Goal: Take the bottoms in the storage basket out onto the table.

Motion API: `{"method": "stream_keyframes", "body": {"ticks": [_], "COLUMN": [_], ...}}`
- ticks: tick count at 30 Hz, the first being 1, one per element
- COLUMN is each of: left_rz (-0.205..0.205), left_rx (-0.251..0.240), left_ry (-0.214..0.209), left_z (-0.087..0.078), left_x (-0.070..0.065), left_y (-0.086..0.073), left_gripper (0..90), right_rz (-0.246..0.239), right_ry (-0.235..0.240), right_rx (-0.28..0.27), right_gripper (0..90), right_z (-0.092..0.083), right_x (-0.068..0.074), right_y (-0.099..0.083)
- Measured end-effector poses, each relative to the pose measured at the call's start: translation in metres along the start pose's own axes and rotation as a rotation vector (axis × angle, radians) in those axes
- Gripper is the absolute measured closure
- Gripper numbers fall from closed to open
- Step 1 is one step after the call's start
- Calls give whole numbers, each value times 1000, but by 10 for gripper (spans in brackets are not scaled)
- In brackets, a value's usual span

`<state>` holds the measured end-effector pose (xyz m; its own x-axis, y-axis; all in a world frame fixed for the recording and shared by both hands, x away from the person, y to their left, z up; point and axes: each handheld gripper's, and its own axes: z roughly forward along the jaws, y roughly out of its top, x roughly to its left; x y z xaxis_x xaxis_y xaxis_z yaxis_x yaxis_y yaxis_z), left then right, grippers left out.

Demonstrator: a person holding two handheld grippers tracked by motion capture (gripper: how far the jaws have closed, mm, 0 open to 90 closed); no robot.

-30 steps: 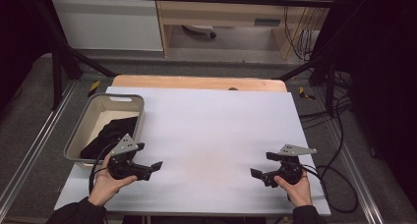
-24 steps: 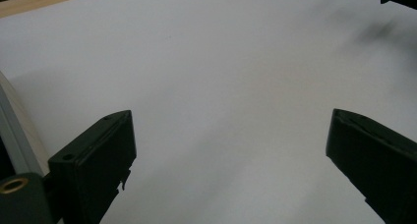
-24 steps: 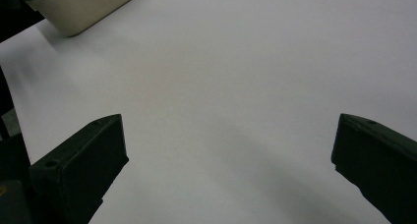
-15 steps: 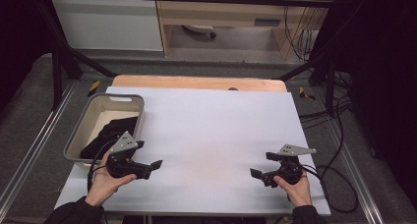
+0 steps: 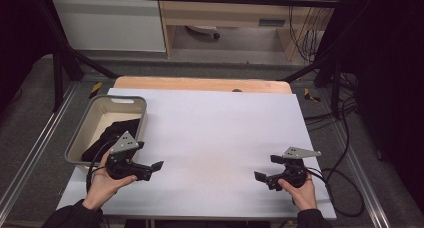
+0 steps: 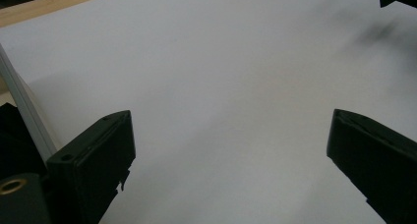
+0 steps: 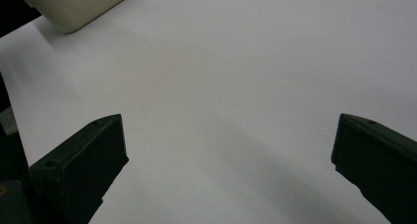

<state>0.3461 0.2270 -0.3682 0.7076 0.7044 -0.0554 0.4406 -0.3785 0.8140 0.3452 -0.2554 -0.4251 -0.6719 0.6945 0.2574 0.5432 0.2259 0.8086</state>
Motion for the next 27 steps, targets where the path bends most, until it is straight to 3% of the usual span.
{"method": "stream_keyframes", "body": {"ticks": [27], "left_rz": [14], "left_rx": [-21], "left_ry": [30], "left_z": [-15], "left_x": [7], "left_y": [24], "left_gripper": [35], "right_rz": [-1], "right_ry": [0], "right_rx": [6], "right_gripper": [7], "right_z": [0], "right_x": [1], "right_y": [0]}}
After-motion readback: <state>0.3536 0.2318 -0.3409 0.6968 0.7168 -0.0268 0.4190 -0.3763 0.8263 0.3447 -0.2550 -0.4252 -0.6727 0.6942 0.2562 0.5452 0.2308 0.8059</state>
